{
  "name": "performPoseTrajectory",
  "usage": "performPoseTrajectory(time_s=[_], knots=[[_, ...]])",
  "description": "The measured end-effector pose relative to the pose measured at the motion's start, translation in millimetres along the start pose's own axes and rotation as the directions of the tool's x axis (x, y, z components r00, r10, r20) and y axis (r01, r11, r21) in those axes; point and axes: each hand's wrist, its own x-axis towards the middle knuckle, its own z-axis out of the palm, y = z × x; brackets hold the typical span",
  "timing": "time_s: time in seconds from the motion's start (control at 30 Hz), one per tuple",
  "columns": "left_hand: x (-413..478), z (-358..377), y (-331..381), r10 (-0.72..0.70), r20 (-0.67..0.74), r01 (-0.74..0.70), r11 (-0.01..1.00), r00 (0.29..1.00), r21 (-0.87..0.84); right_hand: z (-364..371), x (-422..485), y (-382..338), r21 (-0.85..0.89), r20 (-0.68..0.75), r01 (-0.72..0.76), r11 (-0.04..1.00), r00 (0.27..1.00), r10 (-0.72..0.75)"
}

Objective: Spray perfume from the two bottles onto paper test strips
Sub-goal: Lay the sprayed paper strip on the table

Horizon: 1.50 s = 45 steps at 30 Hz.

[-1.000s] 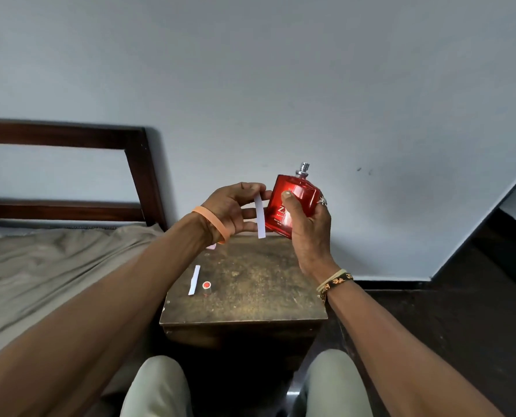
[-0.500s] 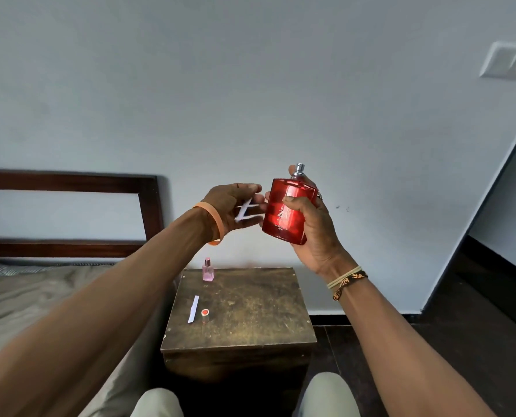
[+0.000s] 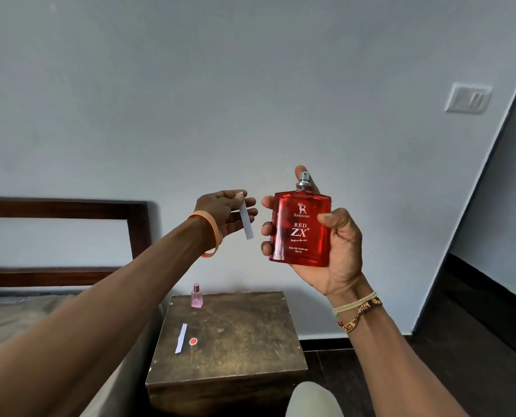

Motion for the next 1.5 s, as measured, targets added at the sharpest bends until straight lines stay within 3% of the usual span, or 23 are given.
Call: performPoseTrajectory(time_s=[0.23,0.3,0.37,0.4,0.43,0.47,0.5,0.53,0.57,0.63,0.97,1.23,1.33,1.5], knots=[[19.1,10.2,-27.1,-0.056,0.007,0.056,0.998,0.998,-0.04,-17.9,-8.7,6.8,0.037,-0.002,-0.012,0.999,1.0,0.013],[23.2,9.6,-33.3,-0.069,0.016,0.07,0.997,0.997,-0.018,-24.5,-10.2,12.1,-0.05,-0.1,-0.033,0.998,0.995,0.027],[27.2,6.8,-38.6,-0.073,0.017,0.072,0.997,0.997,0.004,-27.5,-7.8,18.6,-0.287,-0.24,-0.092,0.954,0.971,0.022],[29.3,4.3,-41.5,-0.072,0.01,0.072,0.997,0.997,0.006,-27.8,-5.6,23.6,-0.502,-0.301,-0.144,0.853,0.954,-0.016],[31.1,2.3,-43.7,-0.069,-0.002,0.069,0.998,0.998,0.004,-28.2,-4.1,29.5,-0.742,-0.331,-0.204,0.639,0.94,-0.084],[32.4,0.1,-45.3,-0.064,-0.019,0.064,0.998,0.998,0.005,-30.3,-3.4,37.6,-0.912,-0.309,-0.248,0.325,0.939,-0.15],[33.4,-2.5,-46.5,-0.057,-0.034,0.058,0.998,0.998,0.011,-33.1,-2.7,46.9,-0.965,-0.261,-0.259,0.038,0.947,-0.189],[34.4,-4.6,-47.3,-0.053,-0.042,0.054,0.998,0.998,0.015,-36.1,-1.5,55.8,-0.956,-0.243,-0.27,-0.116,0.948,-0.208],[35.9,-7.2,-48.7,-0.052,-0.047,0.053,0.999,0.998,0.013,-38.0,0.6,63.9,-0.942,-0.267,-0.302,-0.147,0.939,-0.216],[38.2,-12.4,-50.8,-0.048,-0.058,0.049,0.999,0.997,0.021,-43.5,6.8,76.1,-0.919,-0.348,-0.38,-0.108,0.908,-0.235],[46.5,-27.5,-62.5,-0.051,-0.132,0.06,0.996,0.99,0.069,-58.7,30.4,108.8,-0.791,-0.292,-0.375,-0.484,0.926,-0.24],[48.8,-29.3,-64.1,-0.051,-0.128,0.056,0.998,0.99,0.041,-59.1,32.7,118.4,-0.779,-0.308,-0.397,-0.485,0.916,-0.255],[49.8,-30.2,-67.2,-0.052,-0.141,0.06,0.997,0.989,0.051,-61.0,36.2,120.3,-0.807,-0.389,-0.456,-0.375,0.888,-0.245],[47.2,-33.4,-70.8,-0.073,-0.152,0.08,0.996,0.986,0.04,-63.8,31.2,121.2,-0.83,-0.361,-0.439,-0.343,0.893,-0.27]])
